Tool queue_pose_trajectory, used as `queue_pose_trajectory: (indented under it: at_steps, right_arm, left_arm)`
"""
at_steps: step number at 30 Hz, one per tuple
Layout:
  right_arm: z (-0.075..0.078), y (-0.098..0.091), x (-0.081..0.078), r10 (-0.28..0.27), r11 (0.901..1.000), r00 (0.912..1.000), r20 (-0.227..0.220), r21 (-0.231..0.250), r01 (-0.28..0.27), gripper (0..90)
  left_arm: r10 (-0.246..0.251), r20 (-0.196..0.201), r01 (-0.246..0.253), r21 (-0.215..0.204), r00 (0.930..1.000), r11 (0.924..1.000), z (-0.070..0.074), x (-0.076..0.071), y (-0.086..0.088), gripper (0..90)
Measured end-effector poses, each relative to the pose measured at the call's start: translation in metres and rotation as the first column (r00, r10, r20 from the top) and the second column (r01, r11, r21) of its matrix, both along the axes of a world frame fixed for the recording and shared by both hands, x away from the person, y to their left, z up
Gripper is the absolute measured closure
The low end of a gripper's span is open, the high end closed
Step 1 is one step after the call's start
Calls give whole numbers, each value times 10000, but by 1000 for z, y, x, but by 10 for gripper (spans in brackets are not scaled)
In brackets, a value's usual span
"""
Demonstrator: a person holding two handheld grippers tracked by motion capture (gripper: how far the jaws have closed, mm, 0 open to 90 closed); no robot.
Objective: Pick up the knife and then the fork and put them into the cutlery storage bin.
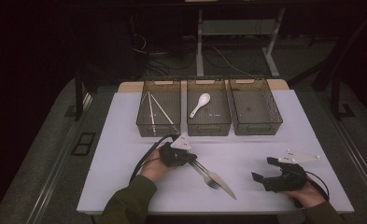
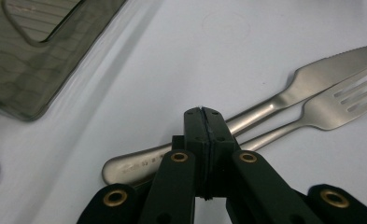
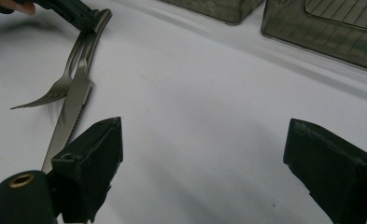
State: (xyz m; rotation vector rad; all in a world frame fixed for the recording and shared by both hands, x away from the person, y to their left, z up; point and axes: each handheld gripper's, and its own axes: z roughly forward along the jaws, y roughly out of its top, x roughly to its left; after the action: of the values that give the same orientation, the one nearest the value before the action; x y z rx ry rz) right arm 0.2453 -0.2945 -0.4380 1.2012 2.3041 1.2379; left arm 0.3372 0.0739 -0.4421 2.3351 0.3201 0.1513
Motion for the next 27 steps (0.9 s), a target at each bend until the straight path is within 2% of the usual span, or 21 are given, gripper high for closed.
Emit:
queue_pose_trajectory:
  at_steps: [2, 4, 7, 13, 16, 20, 27]
  right_arm:
    - [0, 0, 0, -15, 10000, 10000, 10, 3, 15, 120]
    - [0, 0, 0, -20, 10000, 10000, 11, 5, 20, 120]
    - [0, 0, 0, -7, 10000, 10000, 6, 2, 7, 120]
    - [0, 0, 0, -27, 10000, 10000, 13, 10, 27, 120]
    - [0, 0, 0, -10, 10000, 10000, -6, -2, 10, 120]
    - [0, 0, 0, 2, 10000, 10000, -8, 1, -2, 120]
    - [0, 0, 0, -19, 10000, 10000, 16, -6, 19, 120]
  left_arm:
    - [-46, -124, 45, -79, 9999, 10000, -1, -1, 0, 893]
    - [-224, -120, 225, 86, 9997, 9997, -1, -3, 1, 894]
    - [-290, -232, 289, -44, 9993, 9996, -2, -5, -2, 894]
    - [-567, -164, 568, 29, 9983, 9984, -2, -8, -8, 895]
    - [-664, -405, 661, -91, 9970, 9978, -3, -9, -10, 896]
    - [-1054, -454, 1052, -73, 9934, 9944, -3, -13, -17, 895]
    - [-1161, -684, 1167, 45, 9909, 9932, -2, -14, -16, 897]
